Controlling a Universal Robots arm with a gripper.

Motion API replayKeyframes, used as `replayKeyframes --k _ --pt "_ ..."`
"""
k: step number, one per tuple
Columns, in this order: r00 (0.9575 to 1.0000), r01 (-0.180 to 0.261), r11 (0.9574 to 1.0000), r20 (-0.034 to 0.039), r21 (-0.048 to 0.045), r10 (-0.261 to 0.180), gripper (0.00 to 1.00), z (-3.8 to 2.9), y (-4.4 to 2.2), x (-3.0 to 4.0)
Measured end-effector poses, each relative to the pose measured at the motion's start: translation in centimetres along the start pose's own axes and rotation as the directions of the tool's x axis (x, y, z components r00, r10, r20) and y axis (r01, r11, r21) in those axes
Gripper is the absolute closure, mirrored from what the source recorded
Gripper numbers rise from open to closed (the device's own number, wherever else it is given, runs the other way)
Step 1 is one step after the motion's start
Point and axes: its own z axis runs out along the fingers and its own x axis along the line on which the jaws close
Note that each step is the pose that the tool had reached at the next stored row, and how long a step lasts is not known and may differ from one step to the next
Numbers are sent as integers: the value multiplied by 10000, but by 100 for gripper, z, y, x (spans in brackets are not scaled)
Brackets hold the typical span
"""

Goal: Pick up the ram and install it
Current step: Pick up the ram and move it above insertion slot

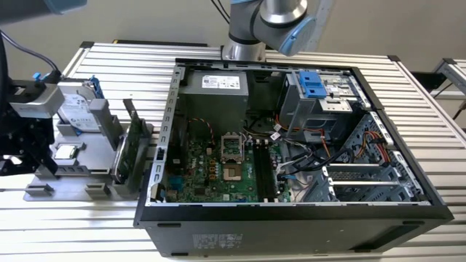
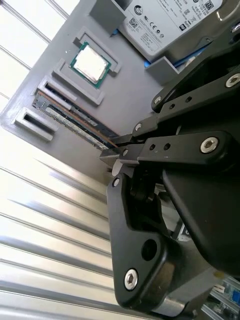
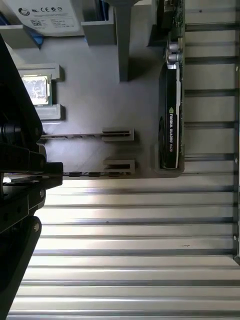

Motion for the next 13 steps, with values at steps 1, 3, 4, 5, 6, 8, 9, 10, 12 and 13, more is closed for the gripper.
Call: replayKeyframes --k 1,3,4,5,6,8,9,10,12,13 --pt "10000 0 10000 0 0 0 100 -7 0 0" --pt "10000 2 10000 0 -1 -2 100 -22 2 -2" --pt "10000 2 10000 0 -1 -2 100 -29 2 -2" --pt "10000 2 10000 1 0 -2 100 -38 2 -3" --pt "10000 2 10000 0 0 -2 100 -44 2 -3" --pt "10000 2 10000 0 0 -2 100 -59 3 -4" --pt "10000 2 10000 0 0 -2 100 -66 3 -4" --pt "10000 2 10000 0 0 -2 100 -73 3 -4" --pt "10000 -1 10000 0 0 1 100 -88 3 -4" --pt "10000 0 10000 1 1 0 100 -95 3 -5"
